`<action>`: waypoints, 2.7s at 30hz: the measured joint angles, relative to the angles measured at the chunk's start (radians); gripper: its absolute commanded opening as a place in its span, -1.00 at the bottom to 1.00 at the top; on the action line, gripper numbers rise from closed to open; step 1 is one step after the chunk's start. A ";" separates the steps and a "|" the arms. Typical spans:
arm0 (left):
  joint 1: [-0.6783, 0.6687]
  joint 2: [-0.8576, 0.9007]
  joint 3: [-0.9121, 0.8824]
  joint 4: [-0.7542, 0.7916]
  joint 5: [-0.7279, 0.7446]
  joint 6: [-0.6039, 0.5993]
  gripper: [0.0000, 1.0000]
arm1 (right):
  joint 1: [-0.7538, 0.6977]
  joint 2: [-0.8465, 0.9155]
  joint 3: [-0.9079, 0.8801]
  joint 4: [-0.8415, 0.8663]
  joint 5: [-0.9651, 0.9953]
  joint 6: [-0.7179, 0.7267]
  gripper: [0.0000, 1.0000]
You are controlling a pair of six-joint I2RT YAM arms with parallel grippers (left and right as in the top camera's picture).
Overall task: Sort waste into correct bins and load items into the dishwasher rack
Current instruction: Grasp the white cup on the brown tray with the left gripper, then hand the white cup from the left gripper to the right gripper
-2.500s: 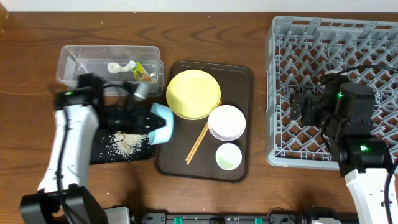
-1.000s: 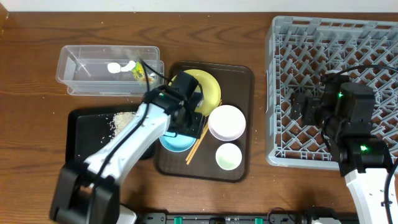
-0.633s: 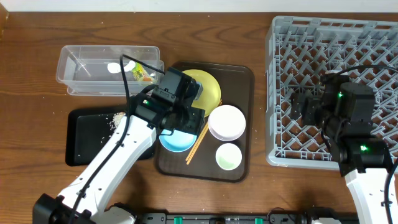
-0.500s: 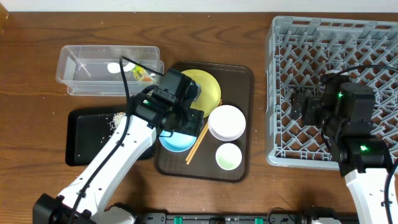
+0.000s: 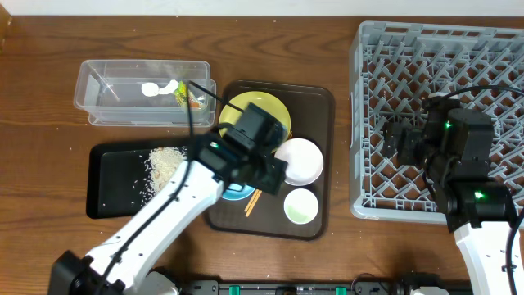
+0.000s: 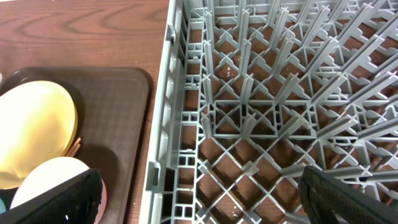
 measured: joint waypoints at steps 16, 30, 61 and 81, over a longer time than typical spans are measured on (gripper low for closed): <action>-0.122 0.223 -0.025 0.011 0.001 -0.011 -0.32 | 0.000 0.000 0.000 -0.010 0.000 0.000 0.98; -0.077 0.204 -0.029 -0.031 0.049 -0.006 -0.88 | 0.000 0.000 0.000 -0.016 0.002 0.000 0.98; 0.380 0.292 0.013 0.614 0.994 -0.355 -0.88 | 0.091 0.369 0.001 0.062 -0.985 -0.308 0.98; 0.327 0.292 0.013 0.613 1.061 -0.359 -0.88 | 0.114 0.383 0.002 0.431 -1.129 -0.357 0.43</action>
